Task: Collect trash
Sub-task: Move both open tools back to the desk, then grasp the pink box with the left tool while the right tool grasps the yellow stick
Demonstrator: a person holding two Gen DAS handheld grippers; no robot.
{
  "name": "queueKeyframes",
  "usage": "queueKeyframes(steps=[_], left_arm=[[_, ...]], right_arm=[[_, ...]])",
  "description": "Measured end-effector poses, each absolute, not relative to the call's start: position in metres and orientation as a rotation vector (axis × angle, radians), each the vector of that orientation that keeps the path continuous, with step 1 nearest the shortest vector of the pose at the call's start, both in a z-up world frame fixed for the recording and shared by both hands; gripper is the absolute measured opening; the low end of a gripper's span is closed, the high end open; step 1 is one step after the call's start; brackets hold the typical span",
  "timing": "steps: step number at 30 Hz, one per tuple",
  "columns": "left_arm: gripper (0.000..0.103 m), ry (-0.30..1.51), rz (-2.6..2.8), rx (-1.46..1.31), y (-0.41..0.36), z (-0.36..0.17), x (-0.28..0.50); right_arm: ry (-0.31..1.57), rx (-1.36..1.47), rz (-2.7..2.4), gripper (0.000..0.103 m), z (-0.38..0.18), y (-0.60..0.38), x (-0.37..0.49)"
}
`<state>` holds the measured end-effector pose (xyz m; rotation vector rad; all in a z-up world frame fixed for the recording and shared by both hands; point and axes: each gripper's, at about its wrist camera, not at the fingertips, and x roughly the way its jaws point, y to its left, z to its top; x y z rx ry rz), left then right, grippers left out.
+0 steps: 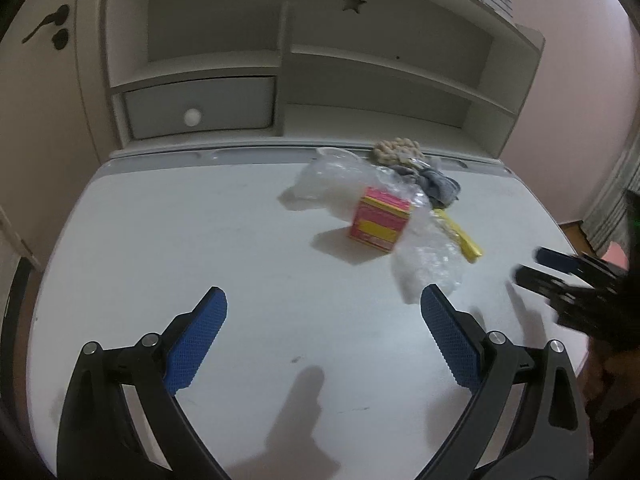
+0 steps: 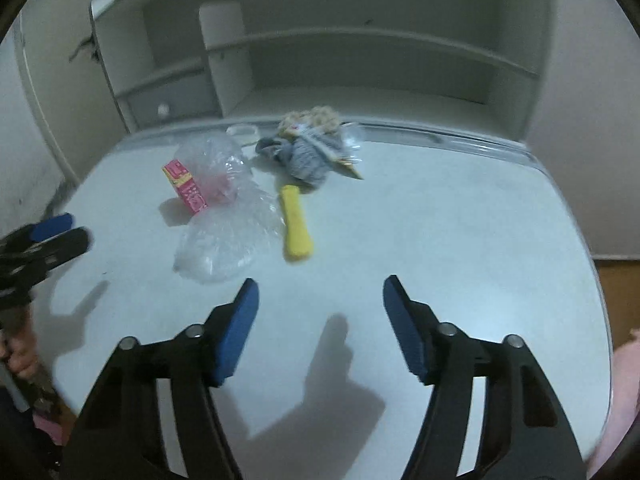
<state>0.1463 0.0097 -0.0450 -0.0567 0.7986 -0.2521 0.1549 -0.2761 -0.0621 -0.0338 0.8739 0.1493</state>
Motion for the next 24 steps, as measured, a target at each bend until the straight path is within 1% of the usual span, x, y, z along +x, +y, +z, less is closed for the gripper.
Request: queueKeyframes(steps=[1, 3, 6, 8, 10, 12, 14, 15, 24], left_arm=[[0.095, 0.801, -0.256, -0.056, 0.012, -0.044, 0.145], [0.095, 0.807, -0.256, -0.046, 0.018, -0.051, 0.145], [0.095, 0.823, -0.251, -0.034, 0.03, -0.061, 0.149], [0.095, 0.841, -0.254, -0.032, 0.031, -0.067, 0.153], [0.095, 0.854, -0.254, -0.022, 0.029, -0.073, 0.157], [0.095, 0.858, -0.255, -0.015, 0.027, -0.076, 0.162], [0.095, 0.86, -0.261, -0.011, 0.023, -0.076, 0.167], [0.095, 0.86, -0.264, -0.011, 0.021, -0.076, 0.171], [0.095, 0.836, -0.324, 0.051, -0.026, -0.069, 0.201]], right_arm=[[0.887, -0.048, 0.151, 0.057, -0.065, -0.272, 0.164], [0.914, -0.072, 0.153, 0.054, -0.073, -0.266, 0.18], [0.953, -0.094, 0.143, 0.045, -0.087, -0.264, 0.197], [0.939, -0.095, 0.155, 0.044, -0.087, -0.265, 0.206], [0.938, -0.096, 0.174, 0.038, -0.087, -0.264, 0.214], [0.933, -0.109, 0.195, 0.037, -0.085, -0.264, 0.218], [0.931, -0.122, 0.219, 0.029, -0.085, -0.261, 0.224], [0.932, -0.123, 0.233, 0.02, -0.085, -0.26, 0.224], [0.872, -0.054, 0.205, 0.019, -0.066, -0.279, 0.191]])
